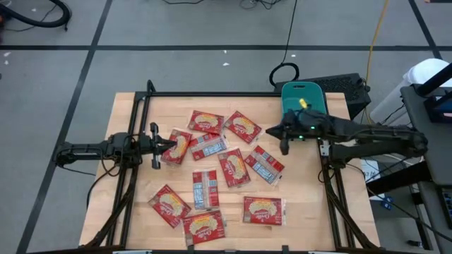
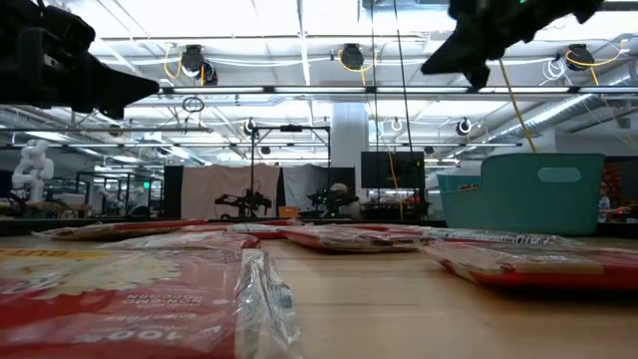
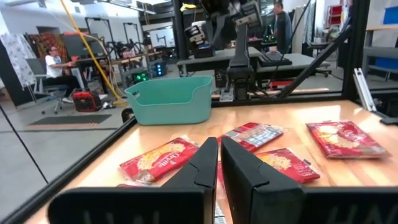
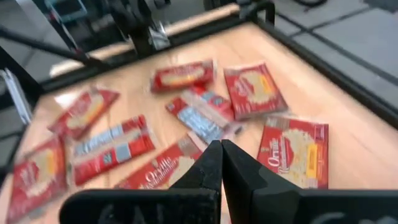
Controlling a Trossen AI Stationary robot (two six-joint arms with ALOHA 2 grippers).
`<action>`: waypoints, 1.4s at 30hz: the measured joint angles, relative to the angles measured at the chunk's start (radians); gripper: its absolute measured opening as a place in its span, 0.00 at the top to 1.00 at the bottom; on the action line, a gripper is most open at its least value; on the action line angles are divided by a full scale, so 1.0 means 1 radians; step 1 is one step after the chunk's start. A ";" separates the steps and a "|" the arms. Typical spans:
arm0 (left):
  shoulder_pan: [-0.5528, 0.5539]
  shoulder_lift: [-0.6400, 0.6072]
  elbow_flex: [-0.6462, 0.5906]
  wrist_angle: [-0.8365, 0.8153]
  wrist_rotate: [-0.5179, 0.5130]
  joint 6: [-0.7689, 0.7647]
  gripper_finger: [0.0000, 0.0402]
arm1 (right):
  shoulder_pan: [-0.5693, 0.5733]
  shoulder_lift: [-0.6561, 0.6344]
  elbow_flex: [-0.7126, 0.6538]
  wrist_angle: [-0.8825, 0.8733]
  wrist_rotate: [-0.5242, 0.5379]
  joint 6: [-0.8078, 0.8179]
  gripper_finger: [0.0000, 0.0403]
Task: Sort popcorn bags into baskets
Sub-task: Put the red popcorn bag into the green bin
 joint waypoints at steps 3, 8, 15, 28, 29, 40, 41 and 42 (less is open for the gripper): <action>0.000 0.000 0.000 0.005 0.000 -0.027 0.94 | 0.000 0.062 0.004 -0.017 0.000 -0.001 1.00; 0.000 0.002 0.036 0.029 -0.017 -0.008 0.94 | 0.021 0.139 0.004 -0.020 0.000 0.001 1.00; 0.000 0.073 0.212 -0.048 -0.078 0.017 0.94 | 0.080 0.207 0.005 -0.018 0.015 0.045 1.00; 0.000 0.421 0.594 -0.272 -0.086 -0.055 0.94 | 0.289 0.320 0.005 -0.027 0.086 0.087 0.96; 0.000 0.450 0.610 -0.279 -0.086 -0.049 0.94 | 0.307 0.326 0.006 -0.031 0.086 0.097 0.94; -0.004 0.728 0.637 -0.273 0.047 -0.029 0.94 | 0.492 0.334 0.005 -0.220 0.090 0.302 0.66; -0.010 0.752 0.637 -0.270 0.055 -0.034 0.94 | 0.509 0.334 0.005 -0.225 0.101 0.315 0.65; -0.017 0.777 0.637 -0.268 0.057 -0.034 0.94 | 0.528 0.336 0.005 -0.226 0.111 0.326 0.64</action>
